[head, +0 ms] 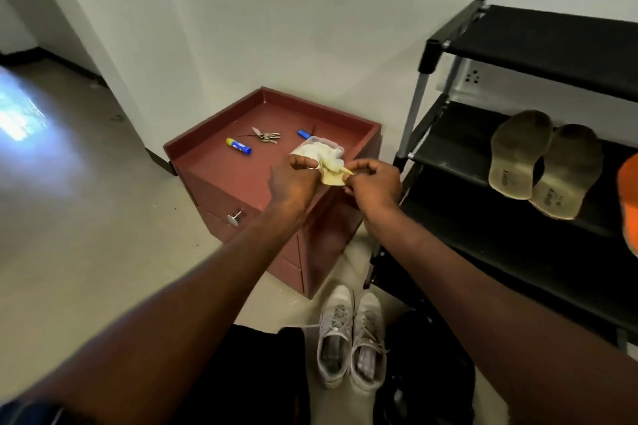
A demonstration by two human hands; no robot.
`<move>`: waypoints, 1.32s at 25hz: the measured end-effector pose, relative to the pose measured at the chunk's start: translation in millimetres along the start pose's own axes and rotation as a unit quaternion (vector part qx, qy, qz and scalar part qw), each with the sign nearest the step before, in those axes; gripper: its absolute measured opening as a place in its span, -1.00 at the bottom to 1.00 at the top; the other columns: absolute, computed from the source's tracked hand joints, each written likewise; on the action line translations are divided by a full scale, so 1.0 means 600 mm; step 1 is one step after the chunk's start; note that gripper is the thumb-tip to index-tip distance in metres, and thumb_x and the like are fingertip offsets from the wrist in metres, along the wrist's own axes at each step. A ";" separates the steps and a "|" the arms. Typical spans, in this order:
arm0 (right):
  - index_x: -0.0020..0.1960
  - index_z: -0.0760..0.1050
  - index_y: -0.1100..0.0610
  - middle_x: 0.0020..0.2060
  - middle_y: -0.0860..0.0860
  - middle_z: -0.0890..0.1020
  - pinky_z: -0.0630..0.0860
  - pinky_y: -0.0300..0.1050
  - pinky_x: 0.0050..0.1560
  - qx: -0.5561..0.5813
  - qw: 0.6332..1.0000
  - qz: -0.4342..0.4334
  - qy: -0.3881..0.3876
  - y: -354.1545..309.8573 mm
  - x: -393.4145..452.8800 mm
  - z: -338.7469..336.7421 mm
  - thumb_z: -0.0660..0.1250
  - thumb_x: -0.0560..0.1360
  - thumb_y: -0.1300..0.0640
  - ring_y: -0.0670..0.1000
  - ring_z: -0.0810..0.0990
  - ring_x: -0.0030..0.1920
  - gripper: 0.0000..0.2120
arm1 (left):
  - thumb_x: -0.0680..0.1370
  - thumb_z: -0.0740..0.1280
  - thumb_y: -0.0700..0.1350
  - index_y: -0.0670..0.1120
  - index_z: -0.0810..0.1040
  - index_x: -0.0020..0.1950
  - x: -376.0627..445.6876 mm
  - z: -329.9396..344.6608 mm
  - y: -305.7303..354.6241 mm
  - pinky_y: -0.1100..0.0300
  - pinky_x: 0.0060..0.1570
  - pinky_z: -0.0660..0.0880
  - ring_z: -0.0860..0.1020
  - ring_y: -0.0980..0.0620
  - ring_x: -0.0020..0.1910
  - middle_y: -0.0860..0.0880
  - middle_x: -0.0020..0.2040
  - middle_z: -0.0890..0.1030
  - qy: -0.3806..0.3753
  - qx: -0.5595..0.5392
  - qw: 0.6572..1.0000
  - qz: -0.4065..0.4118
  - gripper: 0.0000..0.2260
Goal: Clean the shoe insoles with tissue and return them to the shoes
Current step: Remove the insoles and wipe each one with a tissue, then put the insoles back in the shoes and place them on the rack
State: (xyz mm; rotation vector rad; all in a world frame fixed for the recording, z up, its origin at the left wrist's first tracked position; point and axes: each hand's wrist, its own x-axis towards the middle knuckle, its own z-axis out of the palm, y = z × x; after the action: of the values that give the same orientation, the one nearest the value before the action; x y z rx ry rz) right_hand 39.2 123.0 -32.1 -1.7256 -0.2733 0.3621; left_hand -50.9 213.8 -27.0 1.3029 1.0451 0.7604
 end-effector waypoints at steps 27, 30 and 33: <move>0.19 0.70 0.07 0.11 0.01 0.74 0.60 -0.06 0.14 -0.313 0.901 -0.288 -0.080 0.000 0.100 0.117 0.29 0.47 0.33 0.04 0.68 0.14 -0.61 | 0.62 0.23 -0.12 0.02 0.65 0.28 0.122 -0.049 -0.035 -0.12 0.27 0.37 0.50 -0.08 0.26 0.02 0.23 0.65 -0.060 0.474 0.834 0.275 -0.70; 0.18 0.69 0.00 0.08 -0.08 0.74 0.61 -0.07 0.11 -0.244 0.926 -0.285 -0.038 0.010 0.020 0.033 0.27 0.54 0.26 -0.02 0.68 0.10 -0.66 | 0.56 0.23 -0.09 0.02 0.67 0.18 0.032 -0.033 -0.029 -0.14 0.20 0.51 0.59 -0.12 0.19 0.00 0.15 0.70 -0.033 0.421 0.868 0.263 -0.71; 0.13 0.69 -0.02 0.03 -0.13 0.74 0.62 -0.03 0.10 -0.212 0.938 -0.272 -0.018 0.045 -0.056 -0.072 0.25 0.55 0.19 -0.06 0.69 0.04 -0.70 | 0.50 0.24 -0.07 -0.01 0.67 0.10 -0.088 0.002 -0.026 -0.11 0.04 0.59 0.61 -0.20 0.08 -0.07 0.04 0.71 -0.091 0.444 0.856 0.249 -0.73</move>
State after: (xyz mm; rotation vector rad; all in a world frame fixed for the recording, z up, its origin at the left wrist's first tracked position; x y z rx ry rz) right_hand 24.3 65.8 -48.8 -1.9710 -0.8864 -0.0845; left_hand -71.5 163.1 -32.7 2.4629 0.9285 0.4969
